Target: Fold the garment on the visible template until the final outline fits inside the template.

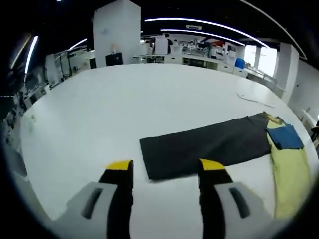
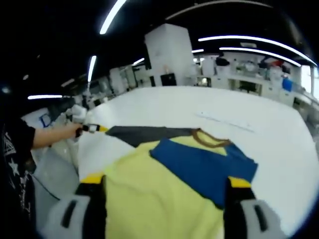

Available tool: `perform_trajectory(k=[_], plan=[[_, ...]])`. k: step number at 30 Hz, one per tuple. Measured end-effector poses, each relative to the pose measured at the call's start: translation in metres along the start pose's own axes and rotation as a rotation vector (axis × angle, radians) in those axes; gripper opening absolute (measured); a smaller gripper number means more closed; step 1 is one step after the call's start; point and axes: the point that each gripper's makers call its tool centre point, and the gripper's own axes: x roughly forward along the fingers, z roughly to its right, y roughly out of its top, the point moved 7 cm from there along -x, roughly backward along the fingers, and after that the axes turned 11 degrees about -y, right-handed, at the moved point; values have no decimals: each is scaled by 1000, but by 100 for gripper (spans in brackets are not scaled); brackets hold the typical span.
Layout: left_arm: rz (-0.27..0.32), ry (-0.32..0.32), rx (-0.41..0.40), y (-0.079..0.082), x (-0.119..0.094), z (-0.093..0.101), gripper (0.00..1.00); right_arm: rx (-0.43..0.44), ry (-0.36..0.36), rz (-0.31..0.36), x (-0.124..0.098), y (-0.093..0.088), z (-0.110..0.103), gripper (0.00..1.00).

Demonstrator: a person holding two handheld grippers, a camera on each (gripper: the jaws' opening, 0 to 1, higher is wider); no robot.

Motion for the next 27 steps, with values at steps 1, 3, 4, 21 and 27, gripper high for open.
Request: perform_trajectory(k=[1,3,4,21,27], plan=[[-1,2,2,0,0,0,44,-1,-1,1,-1,-1,1,99],[-1,15,-13,-2,3,-3,41,-3,-3,3,-5,-4,1,99],[3,24,-44,-5,4,-4,40,2,-9,4,-6,-6,1,99],[-47,95,-43,-21,15,-15,16,32,-99,-12,-21,-25,12,99],[-50,118,-83,-20,12,-8,8,29,-108,-22,-23,-31,11,99]])
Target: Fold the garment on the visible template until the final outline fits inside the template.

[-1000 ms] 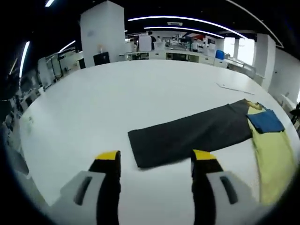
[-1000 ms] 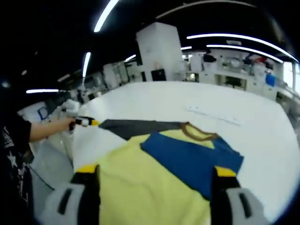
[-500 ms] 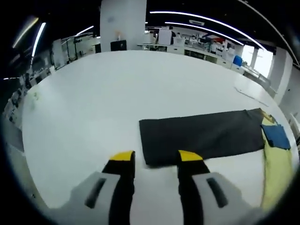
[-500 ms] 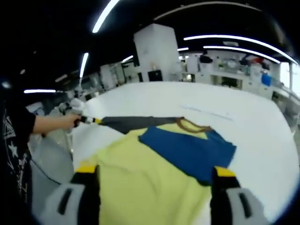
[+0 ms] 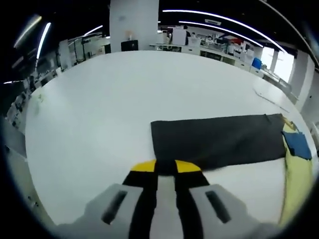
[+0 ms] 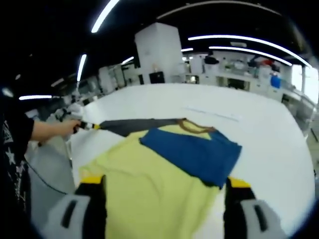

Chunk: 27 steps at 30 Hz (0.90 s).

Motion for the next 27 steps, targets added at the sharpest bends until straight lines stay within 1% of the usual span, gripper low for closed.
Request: perform_trajectory(k=[3,5,6,7,8,11,13,15,21,24,26,27], plan=[[-13,2,-5,1,0,1,5,0,-2,-1,0,-2,-1,99],[-20,-6,-7,1,0,2,1,2,-5,-4,-1,-4,-2,99],[-9,8,-12,2,-2,4,1,6,-7,-4,-1,-4,-3,99],[-11,17,7,3,-4,6,1,7,-9,-4,-2,-4,-3,99],[1,21,23,5,-4,8,0,8,-11,-5,-2,-5,-3,99],[15,12,32,8,-5,14,0,2,-14,-5,-3,-6,-3,99],[16,7,45,10,-3,11,0,6,-17,0,-4,-6,-2,99],[24,1,41,13,-4,10,0,13,-17,4,-5,-6,-2,99],[54,-27,38,21,-9,17,0,18,-12,3,-8,-9,-2,99],[70,-43,53,29,-14,26,0,18,-14,4,-10,-10,-1,99],[88,-59,65,34,-17,35,0,21,-17,6,-11,-11,-2,99],[93,-61,72,38,-15,33,0,23,-17,8,-12,-11,-2,99]])
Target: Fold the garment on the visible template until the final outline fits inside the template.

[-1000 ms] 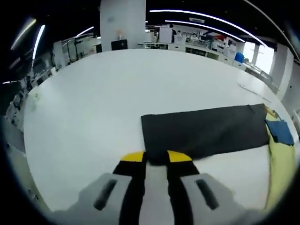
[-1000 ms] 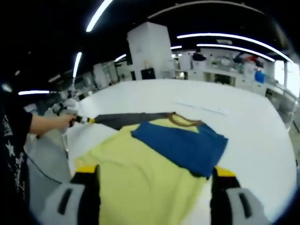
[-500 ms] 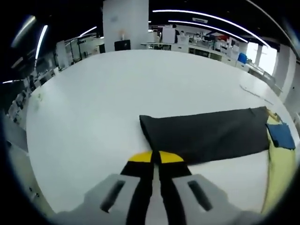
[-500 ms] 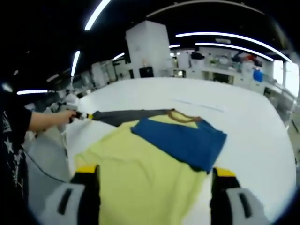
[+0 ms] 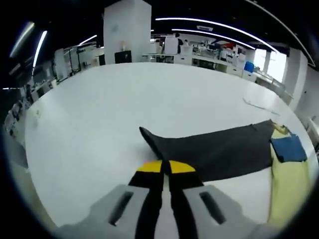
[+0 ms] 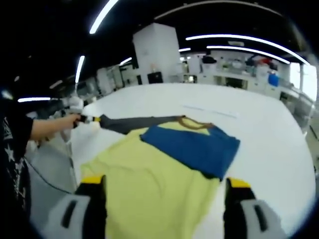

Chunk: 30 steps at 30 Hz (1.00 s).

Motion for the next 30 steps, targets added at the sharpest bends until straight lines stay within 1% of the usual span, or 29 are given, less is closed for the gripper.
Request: perform_trajectory(k=[1,2,6,7,8,11,12,17,23,24,26,30], plan=[[8,-8,1,3,0,1,0,4,-1,0,0,0,1,99],[20,-19,-8,4,-2,14,0,5,-2,0,-1,-1,1,99],[21,-34,6,8,-2,24,0,6,-3,0,-3,-2,1,99],[24,-45,21,10,-3,29,0,5,-4,-1,-4,-2,1,99],[25,-53,26,10,-2,30,0,4,-5,-2,-4,-3,0,99],[34,-75,39,14,-1,41,0,5,-5,-1,-6,-4,0,99],[37,-87,46,17,-1,43,0,5,-4,0,-7,-5,-1,99],[62,-123,39,30,1,59,0,8,1,2,-8,-6,-3,99],[87,-161,35,39,3,78,0,-3,9,6,-10,-9,-8,99],[93,-166,38,41,2,87,0,-3,10,4,-10,-10,-8,99],[106,-179,36,43,2,96,0,0,11,3,-10,-11,-10,99],[113,-209,44,45,1,114,0,11,14,8,-11,-10,-14,99]])
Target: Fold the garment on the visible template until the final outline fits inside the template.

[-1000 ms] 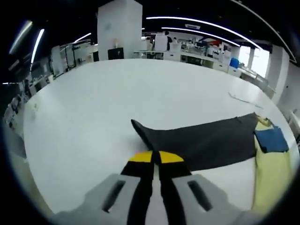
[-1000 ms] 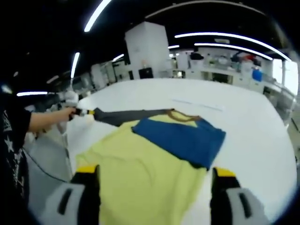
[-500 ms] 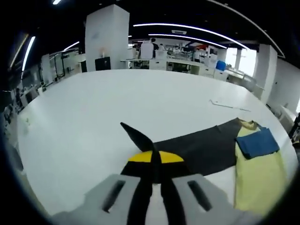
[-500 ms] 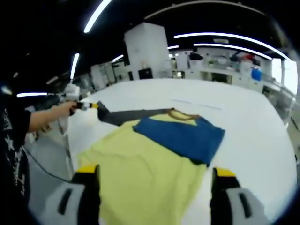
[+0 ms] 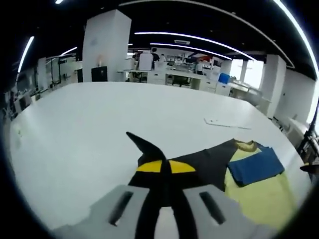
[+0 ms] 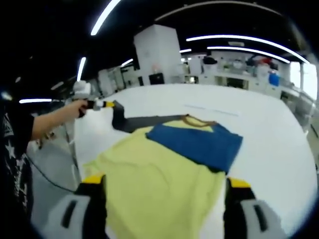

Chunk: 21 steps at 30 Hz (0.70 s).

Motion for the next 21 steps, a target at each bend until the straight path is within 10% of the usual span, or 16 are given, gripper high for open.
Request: perform_trajectory(k=[21], plan=[[20,-164,34,19,25,66,0,0,43,-10,0,-12,-20,99]])
